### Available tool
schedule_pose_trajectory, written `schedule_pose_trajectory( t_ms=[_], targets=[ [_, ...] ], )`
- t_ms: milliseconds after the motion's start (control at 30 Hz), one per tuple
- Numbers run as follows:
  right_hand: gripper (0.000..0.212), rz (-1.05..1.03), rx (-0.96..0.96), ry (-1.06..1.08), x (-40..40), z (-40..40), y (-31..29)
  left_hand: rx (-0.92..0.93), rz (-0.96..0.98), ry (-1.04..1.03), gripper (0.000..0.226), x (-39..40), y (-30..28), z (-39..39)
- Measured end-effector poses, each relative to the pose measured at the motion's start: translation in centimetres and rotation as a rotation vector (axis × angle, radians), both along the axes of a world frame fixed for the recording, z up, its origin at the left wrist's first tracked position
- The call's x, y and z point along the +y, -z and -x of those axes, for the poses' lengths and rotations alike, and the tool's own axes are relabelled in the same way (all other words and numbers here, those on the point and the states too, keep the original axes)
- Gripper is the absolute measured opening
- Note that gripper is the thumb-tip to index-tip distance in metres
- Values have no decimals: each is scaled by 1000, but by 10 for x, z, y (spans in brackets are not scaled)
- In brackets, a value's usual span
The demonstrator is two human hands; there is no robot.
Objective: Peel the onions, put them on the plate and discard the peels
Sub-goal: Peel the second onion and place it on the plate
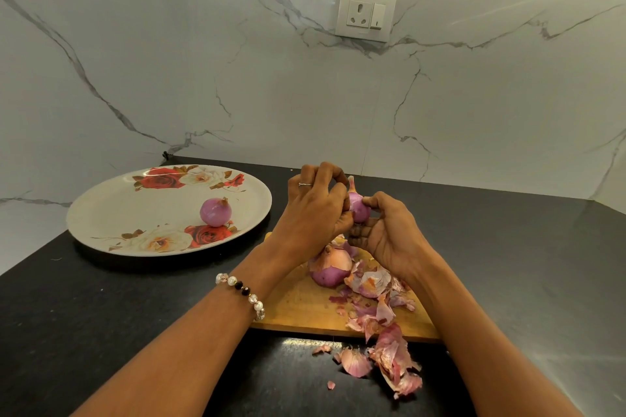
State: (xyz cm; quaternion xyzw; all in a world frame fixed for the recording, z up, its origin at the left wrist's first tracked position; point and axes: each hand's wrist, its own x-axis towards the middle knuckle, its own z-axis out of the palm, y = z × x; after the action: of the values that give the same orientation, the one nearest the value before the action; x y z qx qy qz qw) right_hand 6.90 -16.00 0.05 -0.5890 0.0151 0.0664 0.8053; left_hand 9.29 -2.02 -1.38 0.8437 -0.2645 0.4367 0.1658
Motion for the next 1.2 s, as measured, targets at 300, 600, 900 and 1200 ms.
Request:
schedule_pose_trajectory(
  t_ms=[300,600,900,1200],
  targets=[
    [20,-267,28,195,-16,-3,-9,214,177,227,12,7,-1,0],
    [24,-248,-2,165,-16,-2,-8,272,262,289,17,11,-6,6],
    [26,-69,-36,66,-9,1,-5,168,284,340,33,7,-4,5],
    [38,15,-42,9,-3,-1,-1,110,272,261,21,10,-5,8]
  ],
)
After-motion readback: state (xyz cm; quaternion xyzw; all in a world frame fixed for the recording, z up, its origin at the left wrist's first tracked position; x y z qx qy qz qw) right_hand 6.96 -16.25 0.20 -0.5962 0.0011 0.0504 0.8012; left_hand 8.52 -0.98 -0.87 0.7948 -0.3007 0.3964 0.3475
